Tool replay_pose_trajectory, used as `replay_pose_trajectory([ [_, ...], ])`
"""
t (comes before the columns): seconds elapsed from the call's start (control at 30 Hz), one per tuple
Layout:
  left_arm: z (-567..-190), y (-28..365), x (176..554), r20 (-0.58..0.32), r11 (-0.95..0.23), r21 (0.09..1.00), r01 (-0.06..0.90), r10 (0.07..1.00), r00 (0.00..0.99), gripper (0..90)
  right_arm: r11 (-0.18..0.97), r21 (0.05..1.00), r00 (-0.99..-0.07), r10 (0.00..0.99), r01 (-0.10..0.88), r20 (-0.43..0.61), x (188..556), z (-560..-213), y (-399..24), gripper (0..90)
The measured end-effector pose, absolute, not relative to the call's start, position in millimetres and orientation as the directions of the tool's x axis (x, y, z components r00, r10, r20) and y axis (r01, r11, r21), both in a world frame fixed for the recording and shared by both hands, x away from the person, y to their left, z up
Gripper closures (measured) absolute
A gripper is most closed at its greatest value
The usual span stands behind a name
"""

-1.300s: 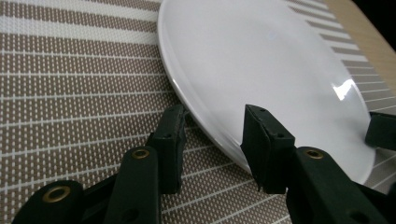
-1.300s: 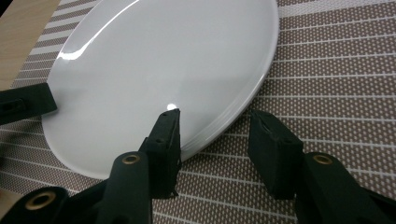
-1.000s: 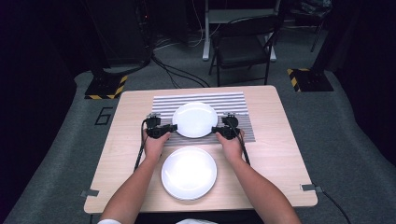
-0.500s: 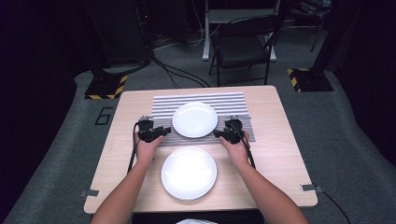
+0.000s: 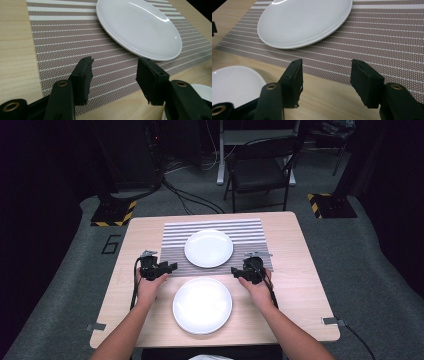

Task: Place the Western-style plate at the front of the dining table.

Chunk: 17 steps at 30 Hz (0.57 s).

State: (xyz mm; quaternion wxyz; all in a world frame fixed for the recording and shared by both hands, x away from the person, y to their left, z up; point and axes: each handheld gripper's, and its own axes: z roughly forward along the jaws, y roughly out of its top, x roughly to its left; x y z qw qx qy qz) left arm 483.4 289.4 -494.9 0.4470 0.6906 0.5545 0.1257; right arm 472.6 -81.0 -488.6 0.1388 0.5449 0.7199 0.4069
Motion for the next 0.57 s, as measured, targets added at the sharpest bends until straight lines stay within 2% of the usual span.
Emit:
replay_pose_trajectory([
  [0.57, -501, 311, 449, -0.237, -0.067, 0.76, 0.646, 0.898, 0.372, 41.9, 0.124, 0.731, -0.409, 0.884, 0.672, 0.226, 444, -495, -103, 38.3],
])
